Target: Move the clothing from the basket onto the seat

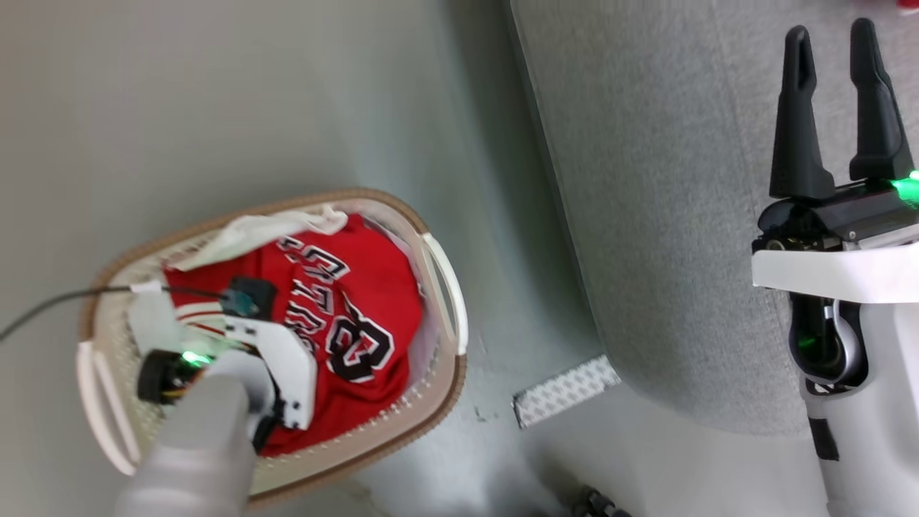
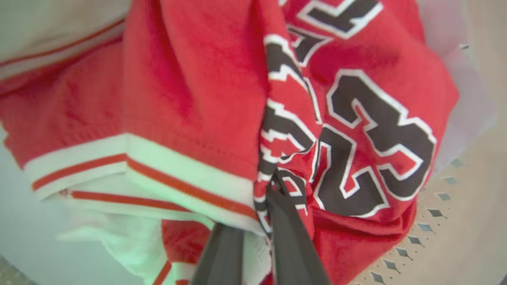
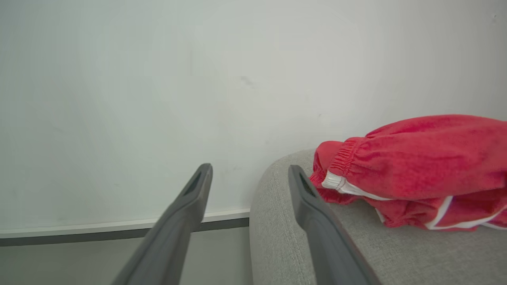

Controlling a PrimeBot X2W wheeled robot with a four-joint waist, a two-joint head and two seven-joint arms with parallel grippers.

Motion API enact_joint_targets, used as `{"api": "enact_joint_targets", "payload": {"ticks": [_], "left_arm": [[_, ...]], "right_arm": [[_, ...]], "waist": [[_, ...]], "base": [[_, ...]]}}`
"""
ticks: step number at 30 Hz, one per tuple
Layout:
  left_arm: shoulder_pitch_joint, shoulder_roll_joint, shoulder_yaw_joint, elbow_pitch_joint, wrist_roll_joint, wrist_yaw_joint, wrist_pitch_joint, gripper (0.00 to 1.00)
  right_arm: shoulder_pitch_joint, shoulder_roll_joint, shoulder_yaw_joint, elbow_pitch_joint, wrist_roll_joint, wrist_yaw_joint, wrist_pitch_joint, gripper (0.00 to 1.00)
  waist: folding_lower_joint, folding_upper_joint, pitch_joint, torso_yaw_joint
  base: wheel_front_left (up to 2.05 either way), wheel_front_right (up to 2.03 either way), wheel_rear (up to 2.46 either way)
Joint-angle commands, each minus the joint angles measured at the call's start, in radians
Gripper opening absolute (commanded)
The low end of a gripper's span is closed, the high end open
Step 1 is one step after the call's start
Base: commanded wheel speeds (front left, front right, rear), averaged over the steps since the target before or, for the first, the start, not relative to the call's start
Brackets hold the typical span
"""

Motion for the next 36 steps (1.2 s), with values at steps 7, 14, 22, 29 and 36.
{"api": "enact_joint_targets", "payload": {"ticks": [7, 14, 22, 29, 36], "left_arm": [[0.086, -0.072, -0.057, -0.026, -0.061, -0.008, -0.106, 0.0], [0.202, -0.093, -0.207, -0.168, -0.211, -0.008, -0.167, 0.0], [0.255, -0.091, -0.379, -0.324, -0.354, -0.007, -0.211, 0.0], [0.255, -0.062, -0.432, -0.431, -0.428, -0.007, -0.247, 0.0], [0.226, -0.022, -0.417, -0.541, -0.446, -0.005, -0.254, 0.0]], "right_arm": [[0.069, -0.066, -0.034, 0.027, -0.023, -0.002, -0.003, 1.0], [0.15, -0.118, -0.045, 0.063, -0.028, -0.002, -0.003, 1.0], [0.247, -0.16, -0.051, 0.099, -0.024, -0.002, -0.003, 1.0], [0.327, -0.168, -0.051, 0.12, -0.013, -0.002, -0.003, 1.0], [0.414, -0.142, -0.022, 0.143, 0.003, -0.002, -0.003, 1.0]], "waist": [[0.0, 0.0, -0.216, 0.091], [0.0, 0.0, -0.419, 0.168], [0.0, 0.0, -0.613, 0.244], [0.0, 0.0, -0.731, 0.29], [0.0, 0.0, -0.802, 0.327]], "base": [[0.0, 0.0, 0.0], [0.0, 0.0, 0.0], [0.0, 0.0, 0.0], [0.0, 0.0, 0.0], [0.0, 0.0, 0.0]]}}
